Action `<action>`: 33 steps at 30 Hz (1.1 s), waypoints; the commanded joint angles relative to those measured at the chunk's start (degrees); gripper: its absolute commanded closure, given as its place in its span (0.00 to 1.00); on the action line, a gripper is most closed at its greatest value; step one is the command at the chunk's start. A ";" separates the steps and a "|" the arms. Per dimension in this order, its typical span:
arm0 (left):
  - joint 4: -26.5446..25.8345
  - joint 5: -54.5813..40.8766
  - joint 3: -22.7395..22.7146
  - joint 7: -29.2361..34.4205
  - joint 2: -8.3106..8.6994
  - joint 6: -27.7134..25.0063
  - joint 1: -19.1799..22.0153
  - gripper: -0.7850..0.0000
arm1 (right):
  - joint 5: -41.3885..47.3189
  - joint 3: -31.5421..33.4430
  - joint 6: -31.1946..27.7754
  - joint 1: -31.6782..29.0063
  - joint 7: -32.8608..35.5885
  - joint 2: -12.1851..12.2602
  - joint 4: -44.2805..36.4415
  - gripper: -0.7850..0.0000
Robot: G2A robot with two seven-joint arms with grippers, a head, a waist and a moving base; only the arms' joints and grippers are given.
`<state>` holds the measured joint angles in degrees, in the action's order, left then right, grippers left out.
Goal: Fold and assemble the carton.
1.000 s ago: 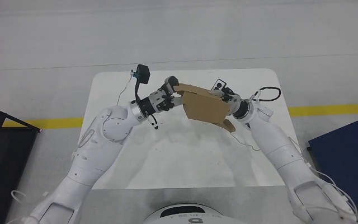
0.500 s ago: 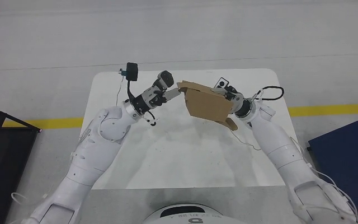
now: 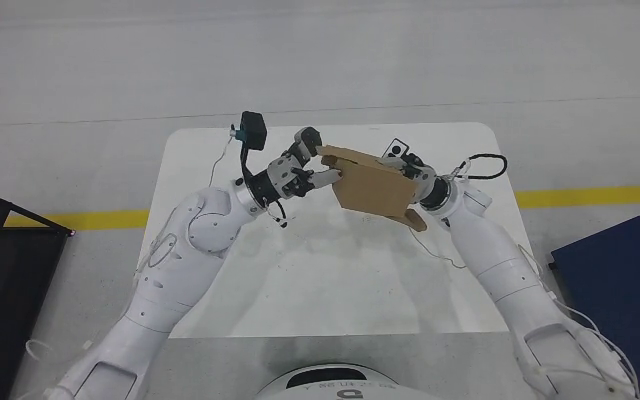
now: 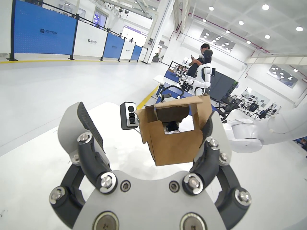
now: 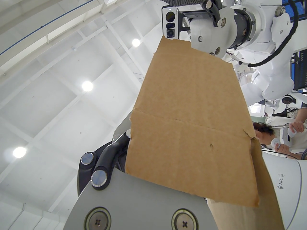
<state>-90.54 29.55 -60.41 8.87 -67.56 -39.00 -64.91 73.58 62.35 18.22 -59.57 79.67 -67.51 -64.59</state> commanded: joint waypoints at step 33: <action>1.87 2.15 -8.16 -5.62 0.63 1.03 -7.86 0.00 | -0.62 1.29 0.03 -0.62 0.67 -0.41 -0.47 1.00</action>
<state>-89.10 31.79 -68.46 3.29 -66.89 -38.55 -73.08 72.96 63.64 18.25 -60.19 80.33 -67.92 -65.07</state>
